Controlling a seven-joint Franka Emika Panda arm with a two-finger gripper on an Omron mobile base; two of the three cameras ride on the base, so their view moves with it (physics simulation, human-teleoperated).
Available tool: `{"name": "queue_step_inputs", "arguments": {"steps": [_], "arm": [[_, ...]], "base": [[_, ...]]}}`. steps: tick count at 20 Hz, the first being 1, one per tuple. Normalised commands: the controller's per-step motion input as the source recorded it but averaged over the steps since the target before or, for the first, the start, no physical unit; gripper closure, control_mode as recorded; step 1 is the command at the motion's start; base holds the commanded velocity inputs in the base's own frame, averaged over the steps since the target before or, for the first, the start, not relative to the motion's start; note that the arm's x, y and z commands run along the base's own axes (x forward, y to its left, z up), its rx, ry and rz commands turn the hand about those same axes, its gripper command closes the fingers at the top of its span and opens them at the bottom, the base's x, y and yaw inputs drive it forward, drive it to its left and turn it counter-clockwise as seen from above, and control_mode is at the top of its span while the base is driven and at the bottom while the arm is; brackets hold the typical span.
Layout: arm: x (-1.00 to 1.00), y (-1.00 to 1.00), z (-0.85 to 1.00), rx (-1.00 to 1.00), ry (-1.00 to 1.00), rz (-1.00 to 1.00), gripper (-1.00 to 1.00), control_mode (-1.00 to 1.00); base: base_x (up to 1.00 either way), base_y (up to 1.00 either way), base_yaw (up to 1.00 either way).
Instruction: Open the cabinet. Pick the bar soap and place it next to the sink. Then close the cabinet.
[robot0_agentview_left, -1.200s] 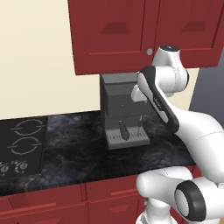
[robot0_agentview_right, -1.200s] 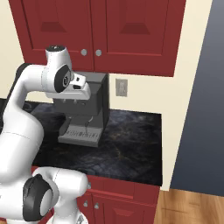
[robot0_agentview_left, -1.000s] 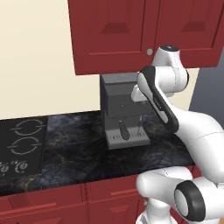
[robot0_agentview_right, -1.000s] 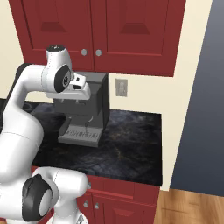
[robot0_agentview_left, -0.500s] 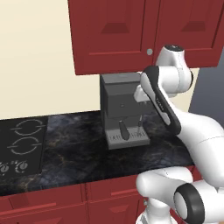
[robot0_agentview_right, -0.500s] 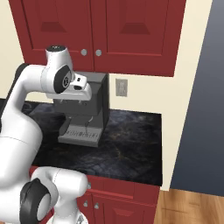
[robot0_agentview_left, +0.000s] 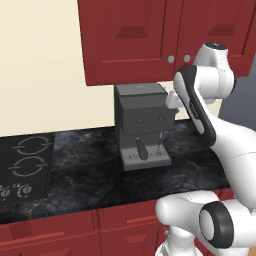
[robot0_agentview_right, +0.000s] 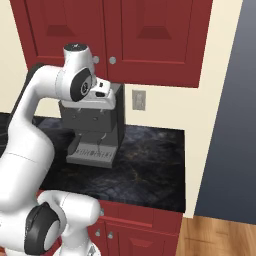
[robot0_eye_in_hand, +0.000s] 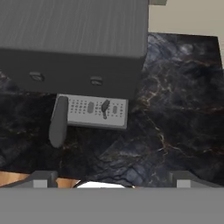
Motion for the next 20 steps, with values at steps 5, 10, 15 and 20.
{"name": "queue_step_inputs", "arguments": {"steps": [5, 10, 15, 20], "arm": [[0.0, 0.0, 0.29, 0.03, 0.0, 0.0, -1.0, -1.0], [0.14, -0.07, 0.41, 0.12, -0.11, 0.0, -1.0, -1.0], [0.16, -0.3, 0.29, 0.15, -0.15, -0.04, -1.0, -1.0], [0.19, -0.32, 0.18, 0.13, -0.13, -0.07, -1.0, -1.0]], "base": [[0.0, 0.0, 0.0], [0.0, 0.0, 0.0], [0.0, 0.0, 0.0], [0.0, 0.0, 0.0]]}}
